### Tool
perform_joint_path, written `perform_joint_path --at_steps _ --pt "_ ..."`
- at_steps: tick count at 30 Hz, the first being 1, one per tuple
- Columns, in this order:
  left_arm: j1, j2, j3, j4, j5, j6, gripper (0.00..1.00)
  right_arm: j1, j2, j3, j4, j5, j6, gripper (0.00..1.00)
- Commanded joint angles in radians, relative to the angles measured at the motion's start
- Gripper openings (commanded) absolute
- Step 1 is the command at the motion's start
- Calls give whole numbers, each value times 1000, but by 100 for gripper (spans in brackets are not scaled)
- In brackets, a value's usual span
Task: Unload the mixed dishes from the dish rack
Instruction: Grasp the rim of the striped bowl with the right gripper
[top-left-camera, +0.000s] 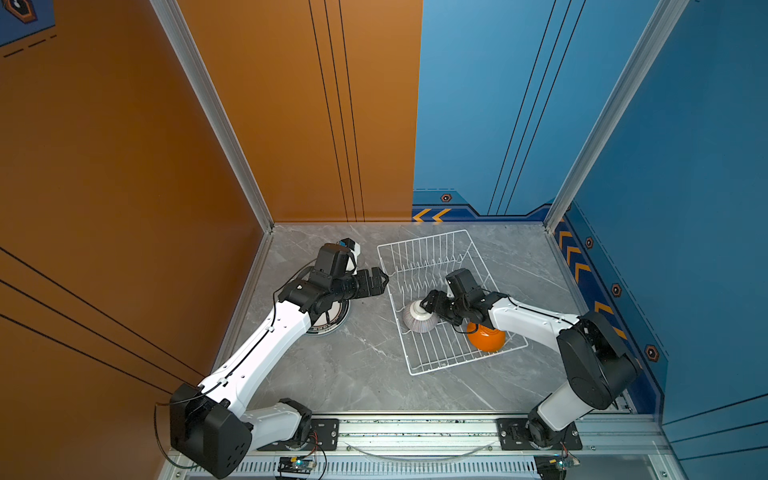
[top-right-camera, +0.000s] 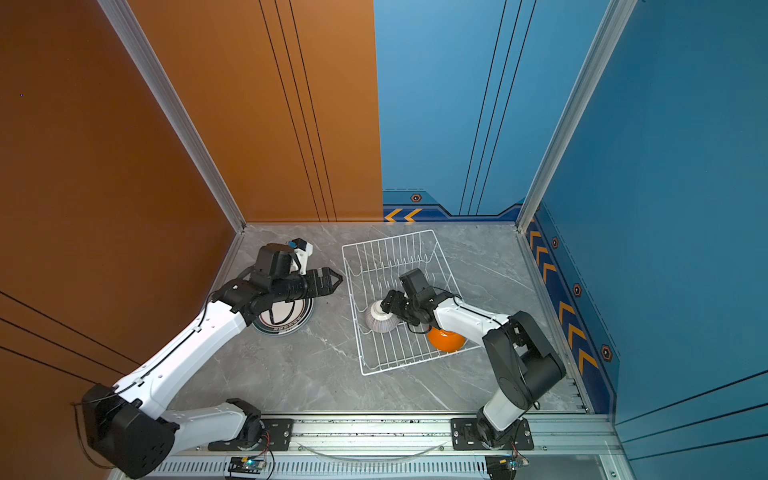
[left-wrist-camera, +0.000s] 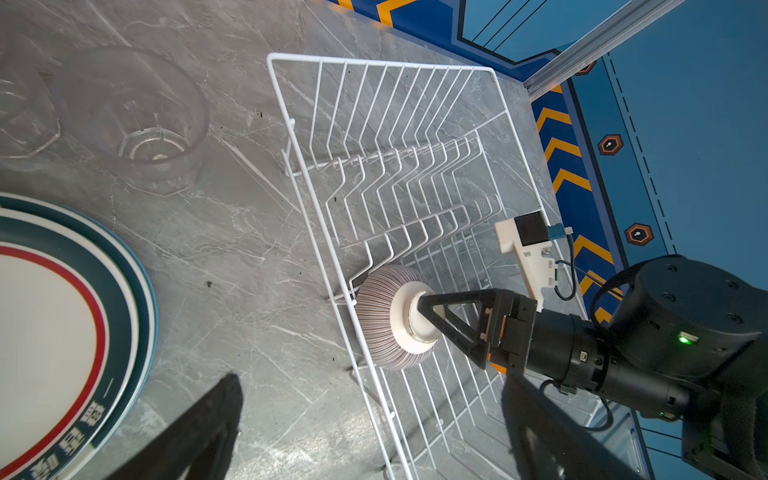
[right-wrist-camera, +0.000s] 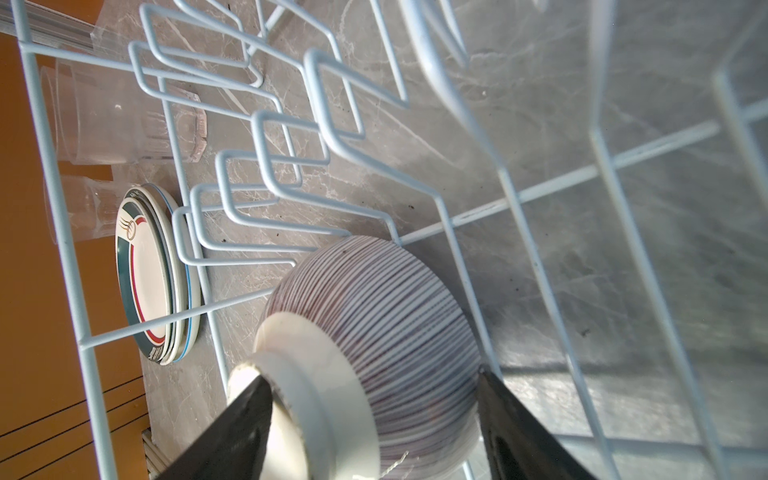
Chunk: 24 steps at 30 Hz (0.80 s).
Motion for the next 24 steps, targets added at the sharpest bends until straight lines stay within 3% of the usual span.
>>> perform_joint_path --at_steps 1,9,24 --pt "8 -1 -5 11 21 -11 98 -21 72 -76 -72 115 42 81" --pt "9 -6 -9 11 26 -14 98 -23 103 -144 51 70 100 83" --pt "21 -17 -14 21 30 -21 98 -31 154 -151 70 69 114 89"
